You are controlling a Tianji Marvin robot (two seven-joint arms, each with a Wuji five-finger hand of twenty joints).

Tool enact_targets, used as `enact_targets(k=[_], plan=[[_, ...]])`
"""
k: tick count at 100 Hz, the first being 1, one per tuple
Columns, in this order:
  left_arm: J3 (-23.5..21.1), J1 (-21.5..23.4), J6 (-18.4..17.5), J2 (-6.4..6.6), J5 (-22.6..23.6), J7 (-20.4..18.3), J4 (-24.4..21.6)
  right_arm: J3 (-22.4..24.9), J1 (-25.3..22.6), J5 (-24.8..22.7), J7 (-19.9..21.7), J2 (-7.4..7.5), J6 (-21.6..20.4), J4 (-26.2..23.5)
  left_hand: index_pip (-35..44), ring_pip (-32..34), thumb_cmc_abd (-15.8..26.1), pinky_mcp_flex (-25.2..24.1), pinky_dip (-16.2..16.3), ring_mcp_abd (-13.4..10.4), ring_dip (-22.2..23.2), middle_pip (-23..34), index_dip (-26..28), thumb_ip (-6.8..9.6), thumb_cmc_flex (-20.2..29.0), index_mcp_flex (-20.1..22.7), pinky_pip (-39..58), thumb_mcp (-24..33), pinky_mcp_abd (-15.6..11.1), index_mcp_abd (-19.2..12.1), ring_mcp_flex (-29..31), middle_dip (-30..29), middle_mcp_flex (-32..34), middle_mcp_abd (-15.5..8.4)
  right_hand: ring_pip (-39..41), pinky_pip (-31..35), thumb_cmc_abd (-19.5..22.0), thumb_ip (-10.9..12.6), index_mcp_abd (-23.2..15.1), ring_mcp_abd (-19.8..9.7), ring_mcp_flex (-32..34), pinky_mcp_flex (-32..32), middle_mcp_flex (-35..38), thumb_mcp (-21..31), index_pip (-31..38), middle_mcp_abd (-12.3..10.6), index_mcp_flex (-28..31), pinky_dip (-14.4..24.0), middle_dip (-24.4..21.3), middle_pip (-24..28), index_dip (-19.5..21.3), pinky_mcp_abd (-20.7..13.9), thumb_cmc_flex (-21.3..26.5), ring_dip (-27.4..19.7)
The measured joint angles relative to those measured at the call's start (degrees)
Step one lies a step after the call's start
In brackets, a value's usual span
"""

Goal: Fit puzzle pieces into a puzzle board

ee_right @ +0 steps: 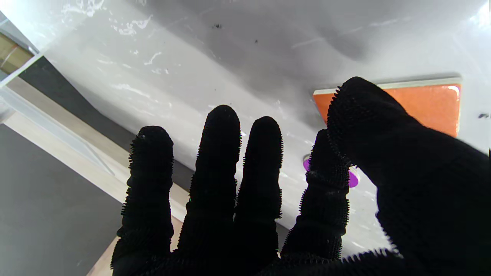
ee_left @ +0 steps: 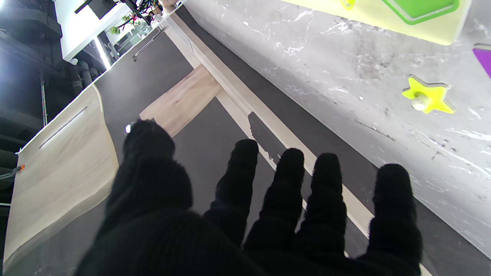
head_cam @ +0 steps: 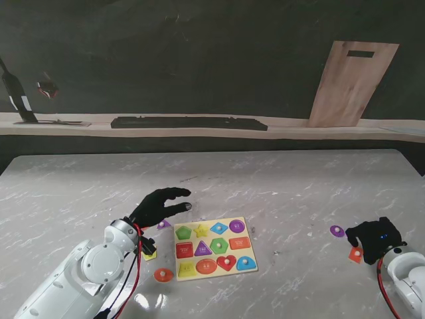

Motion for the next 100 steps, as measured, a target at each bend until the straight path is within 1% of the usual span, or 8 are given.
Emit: enact_targets(k=[13,49,58,70,71,78,95,100], plan=[[0.2,-0.1,0.2,0.0,-0.1,-0.1,0.1,-0.7,0.3,1.1,-0.4,0.02,0.7,1.1,0.0,0.0,0.0,0.0,0.0,0.0,0.0,0.0,0.0,0.0,0.0,0.0,0.0,0.0,0.0,0.0,0.0,0.0,0.0,0.0,0.0,0.0,0.2,0.0,0.0,0.0,0.0,0.0,0.0,0.0,3.1,0.0,0.0,0.0,-0.3,0.0,2.1,0.0,0.0,0.0],[0.2,-0.2,0.2,0.0,-0.1,-0.3,0.2,-0.2,0.1,2.0,0.2,-0.02,-0.1,0.8,0.0,0.0,0.0,0.0,0.0,0.0,0.0,0.0,0.0,0.0,0.0,0.0,0.0,0.0,0.0,0.0,0.0,0.0,0.0,0.0,0.0,-0.4,0.9,0.0,0.0,0.0,0.7,0.0,1.1,0.0,3.2,0.0,0.2,0.0,-0.5,0.1,1.3,0.0,0.0,0.0],[0.2,-0.2,0.2,0.0,-0.1,-0.3,0.2,-0.1,-0.1,2.3,0.2,-0.01,-0.1,0.7,0.0,0.0,0.0,0.0,0.0,0.0,0.0,0.0,0.0,0.0,0.0,0.0,0.0,0.0,0.0,0.0,0.0,0.0,0.0,0.0,0.0,-0.5,0.9,1.2,0.1,0.0,0.7,0.1,1.1,0.0,3.8,0.0,0.2,0.0,0.0,0.1,1.3,0.0,-0.3,0.0],[0.2,-0.2,0.2,0.01,-0.1,-0.3,0.2,-0.3,-0.3,2.8,-0.1,-0.01,-0.1,0.8,0.0,0.0,0.0,0.0,0.0,0.0,0.0,0.0,0.0,0.0,0.0,0.0,0.0,0.0,0.0,0.0,0.0,0.0,0.0,0.0,0.0,-0.5,0.9,1.3,0.7,0.0,0.7,0.1,1.1,0.0,4.7,0.0,1.3,0.0,0.3,0.1,1.5,0.0,-2.1,0.0],[0.2,-0.2,0.2,0.01,-0.1,-0.3,0.2,-0.3,-0.3,2.9,-0.1,-0.01,-0.1,0.8,0.0,0.0,0.0,0.0,0.0,0.0,0.0,0.0,0.0,0.0,0.0,0.0,0.0,0.0,0.0,0.0,0.0,0.0,0.0,0.0,0.0,-0.5,0.8,1.9,0.7,0.0,0.7,0.1,1.1,0.0,4.9,0.0,1.3,0.0,0.3,0.1,1.5,0.0,-2.6,0.0],[0.2,-0.2,0.2,0.02,-0.1,-0.4,0.2,-0.4,-0.3,3.5,-0.3,-0.01,0.0,0.9,0.0,0.0,0.0,0.0,0.0,0.0,0.0,0.0,0.0,0.0,0.0,0.0,0.0,0.0,0.0,0.0,0.0,0.0,0.0,0.0,0.0,-0.5,0.0,2.1,0.9,0.0,0.7,0.1,1.1,0.2,5.3,0.0,1.3,0.0,0.6,0.1,1.5,0.0,-3.2,0.0],[0.1,-0.1,0.3,0.04,-0.1,-0.4,0.1,-0.7,-0.6,3.9,-0.7,-0.02,0.1,0.9,0.0,0.0,0.0,0.0,0.0,0.0,0.0,0.0,0.0,0.0,0.0,0.0,0.0,0.0,0.0,0.0,0.0,0.0,0.0,0.0,0.0,-0.6,-1.6,2.1,3.2,0.0,0.7,0.1,1.1,0.2,6.9,0.0,1.2,0.3,0.8,0.4,3.1,0.0,-4.3,0.0],[0.1,-0.1,0.3,0.04,-0.1,-0.5,0.0,-0.9,-0.7,3.8,-0.8,-0.01,0.2,0.8,0.0,0.0,0.0,0.0,0.0,0.0,0.0,0.0,0.0,0.0,0.0,0.0,0.0,0.0,0.0,0.0,0.0,0.0,0.0,0.0,0.0,-0.6,-2.1,2.3,4.3,0.0,0.7,0.1,1.1,1.6,7.3,0.0,1.2,0.5,0.8,0.5,3.6,0.0,-4.8,0.1]])
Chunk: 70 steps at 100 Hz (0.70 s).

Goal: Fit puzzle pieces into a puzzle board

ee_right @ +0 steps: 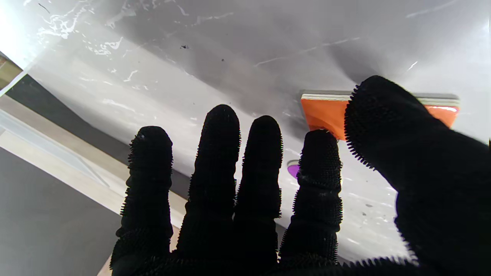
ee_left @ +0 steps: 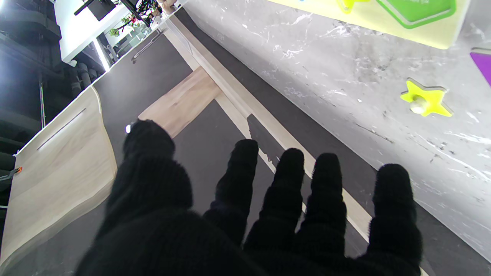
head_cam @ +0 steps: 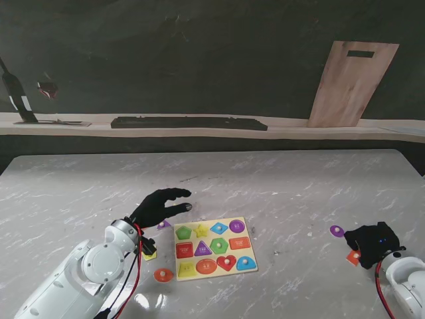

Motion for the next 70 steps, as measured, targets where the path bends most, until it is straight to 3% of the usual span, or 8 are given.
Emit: enact_targets(k=[20,30,55,70], plan=[[0.0,0.0,0.0,0.01,0.0,-0.1,0.0,-2.2,0.2,0.1,-1.4,0.36,1.3,0.1,0.0,0.0,0.0,0.0,0.0,0.0,0.0,0.0,0.0,0.0,0.0,0.0,0.0,0.0,0.0,0.0,0.0,0.0,0.0,0.0,1.3,0.0,-0.6,0.6,2.3,0.1,0.8,0.3,1.4,3.8,1.1,0.4,2.9,0.3,0.6,0.8,0.9,0.0,-0.1,0.3],[-0.1,0.0,0.0,0.02,0.0,-0.1,0.0,-3.6,0.8,1.1,-1.6,0.42,1.5,0.2,0.0,0.0,0.0,0.0,0.0,0.0,0.0,0.0,0.0,0.0,0.0,0.0,0.0,0.0,0.0,0.0,0.0,0.0,0.0,0.0,2.2,0.6,1.0,2.9,3.5,0.7,1.6,0.8,1.4,4.3,2.2,0.5,3.4,0.8,0.6,1.4,1.6,0.0,0.0,0.3],[-0.6,0.3,-0.2,0.04,0.2,0.0,-0.2,-7.1,2.3,2.3,-0.5,0.39,1.5,-0.6,0.0,0.0,0.0,0.0,0.0,0.0,0.0,0.0,0.0,0.0,0.0,0.0,0.0,0.0,0.0,0.0,0.0,0.0,0.0,0.0,3.5,2.2,5.2,3.1,5.8,1.5,2.6,1.4,2.4,4.4,3.8,1.3,3.7,1.0,0.6,1.6,1.7,0.1,0.1,0.6],[-0.8,0.6,-0.2,0.07,0.3,0.0,-0.6,-8.2,2.5,3.8,2.3,0.2,-0.8,-2.7,0.0,0.0,0.0,0.0,0.0,0.0,0.0,0.0,0.0,0.0,0.0,0.0,0.0,0.0,0.0,0.0,0.0,0.0,0.0,0.0,3.5,2.6,5.7,2.8,6.1,1.6,2.8,1.5,2.4,3.9,5.9,1.3,4.1,1.1,0.6,1.6,-0.7,0.1,0.1,0.6]])
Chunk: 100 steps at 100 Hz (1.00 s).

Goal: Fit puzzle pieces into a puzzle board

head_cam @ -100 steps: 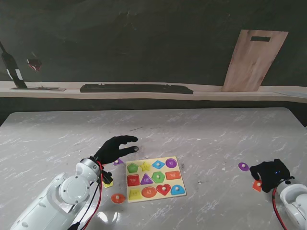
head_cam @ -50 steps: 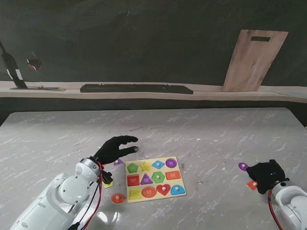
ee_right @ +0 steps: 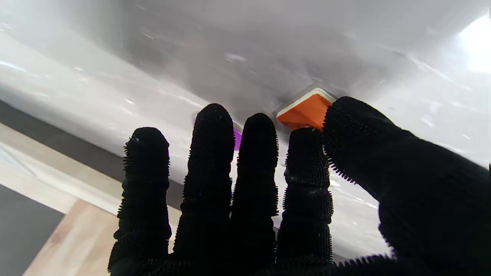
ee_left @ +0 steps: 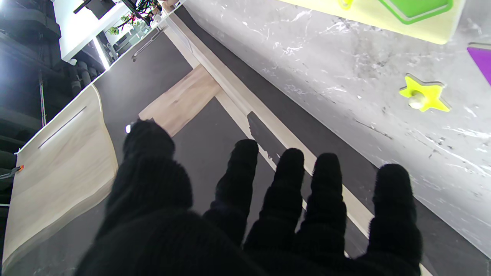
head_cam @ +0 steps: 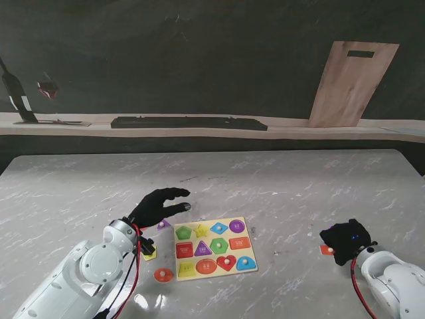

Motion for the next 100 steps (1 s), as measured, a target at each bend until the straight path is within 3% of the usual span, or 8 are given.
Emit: enact_targets(k=[33,47,66,90,100], plan=[[-0.4,0.2,-0.3,0.03,0.3,0.0,-0.1,-1.4,0.1,1.0,-0.2,-1.06,-0.8,-1.6,0.0,0.0,0.0,0.0,0.0,0.0,0.0,0.0,0.0,0.0,0.0,0.0,0.0,0.0,0.0,0.0,0.0,0.0,0.0,0.0,0.0,0.4,1.6,-0.2,0.2,0.5,0.0,0.0,0.0,-3.7,-2.1,0.1,0.1,0.0,0.0,0.0,-1.2,0.1,-2.7,0.0],[-0.4,0.3,-0.2,0.05,0.3,0.1,-0.3,-1.1,-0.4,0.8,-1.7,-1.35,-1.4,-2.0,0.0,0.0,0.0,0.0,0.0,0.0,0.0,0.0,0.0,0.0,0.0,0.0,0.0,0.0,0.0,0.0,0.0,0.0,0.0,0.0,0.0,0.4,1.4,-0.6,0.2,0.5,0.0,0.1,0.0,-7.4,-5.1,0.1,-3.2,0.0,0.0,0.0,-1.2,0.6,-4.0,0.0],[-0.4,0.3,-0.2,0.07,0.2,-0.1,-0.3,0.2,-1.7,0.3,-1.4,-1.7,-2.4,-3.6,0.0,0.0,0.0,0.0,0.0,0.0,0.0,0.0,0.0,0.0,0.0,0.0,0.0,0.0,0.0,0.0,0.0,0.0,0.0,0.0,0.0,0.4,-0.6,-0.9,0.2,0.5,-0.5,-0.1,-1.4,-7.6,-9.8,0.2,-5.7,0.0,0.2,0.1,-2.2,0.6,-4.8,0.0],[-0.3,0.2,-0.3,0.07,0.1,-0.1,-0.2,1.2,-2.6,0.6,-2.1,-2.02,-2.5,-4.5,0.0,0.0,0.0,0.0,0.0,0.0,0.0,0.0,0.0,0.0,0.0,0.0,0.0,0.0,0.0,0.0,0.0,0.0,0.0,0.0,0.0,0.4,-0.6,-0.9,0.2,0.5,-0.5,-0.1,-2.9,-7.6,-14.6,0.5,-7.6,0.0,0.5,0.6,-4.8,0.6,-4.2,0.0],[-0.3,0.2,-0.3,0.07,0.1,-0.1,-0.1,1.4,-2.7,0.5,-2.3,-2.03,-2.5,-4.6,0.0,0.0,0.0,0.0,0.0,0.0,0.0,0.0,0.0,0.0,0.0,0.0,0.0,0.0,0.0,0.0,0.0,0.0,0.0,0.0,0.0,0.4,0.9,-0.9,-0.3,0.5,-0.5,-0.1,-2.9,-7.6,-14.6,0.5,-7.6,0.0,0.5,0.6,-5.0,0.6,-1.3,0.0]])
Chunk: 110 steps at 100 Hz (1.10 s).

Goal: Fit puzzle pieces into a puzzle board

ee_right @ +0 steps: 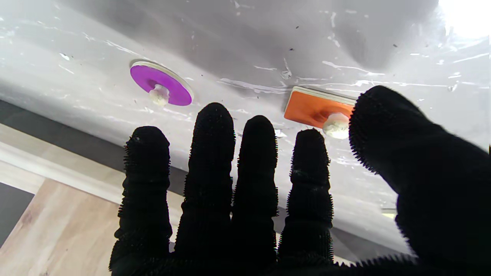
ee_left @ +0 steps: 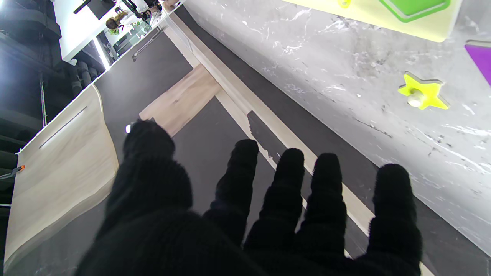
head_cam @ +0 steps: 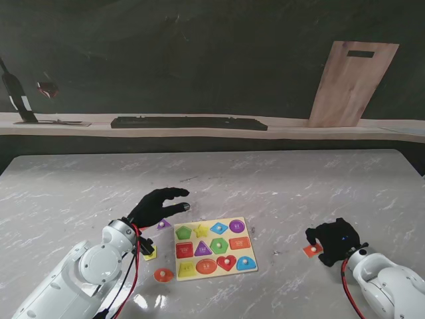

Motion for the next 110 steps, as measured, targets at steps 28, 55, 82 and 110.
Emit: enact_targets(k=[28,55,82,110], plan=[[0.0,-0.1,0.0,0.0,0.0,0.0,0.1,-0.1,0.3,0.9,-2.3,-0.01,-1.1,0.6,0.0,0.0,0.0,0.0,0.0,0.0,0.0,0.0,0.0,0.0,0.0,0.0,0.0,0.0,0.0,0.0,0.0,0.0,0.0,0.0,0.0,0.0,0.7,-0.1,-1.3,-0.5,0.0,0.2,0.0,0.2,0.0,0.0,0.1,0.0,0.0,0.0,0.0,0.0,3.3,0.0],[0.1,-0.1,-0.1,0.0,0.0,0.0,0.2,-0.9,1.1,1.9,-1.7,-0.03,-1.2,1.4,0.0,0.0,0.0,0.0,0.0,0.0,0.0,0.0,0.0,0.0,0.0,0.0,0.0,0.0,0.0,0.0,0.0,0.0,0.0,0.0,0.0,0.0,-0.9,-6.0,-1.9,-1.3,0.6,0.9,0.9,0.8,0.6,-0.4,1.5,0.0,-2.8,0.0,0.0,-0.1,6.1,0.0],[0.0,-0.1,-0.1,0.01,0.0,0.0,0.2,-2.0,1.9,3.0,-1.7,-0.08,-0.8,2.5,0.0,0.0,0.0,0.0,0.0,0.0,0.0,0.0,0.0,0.0,0.0,0.0,0.0,0.0,0.0,0.0,0.0,0.0,0.0,0.0,0.0,0.0,2.9,-8.3,-6.1,-1.3,1.2,1.4,3.6,0.5,7.5,-1.2,3.2,0.0,-4.4,-1.5,-12.2,-0.2,6.1,-0.1],[-0.1,-0.1,-0.2,0.02,0.1,0.0,0.2,-3.5,3.0,3.6,-0.9,-0.09,1.3,3.2,0.0,0.0,0.0,0.0,0.0,0.0,0.0,0.0,0.0,0.0,0.0,0.0,0.0,0.0,0.0,0.0,0.0,0.0,0.0,0.0,-1.7,0.0,5.2,-9.7,-8.5,-1.3,4.3,2.7,12.0,-1.1,12.0,-1.8,9.8,-0.2,-6.5,-5.4,-16.6,-0.3,8.4,-1.2]])
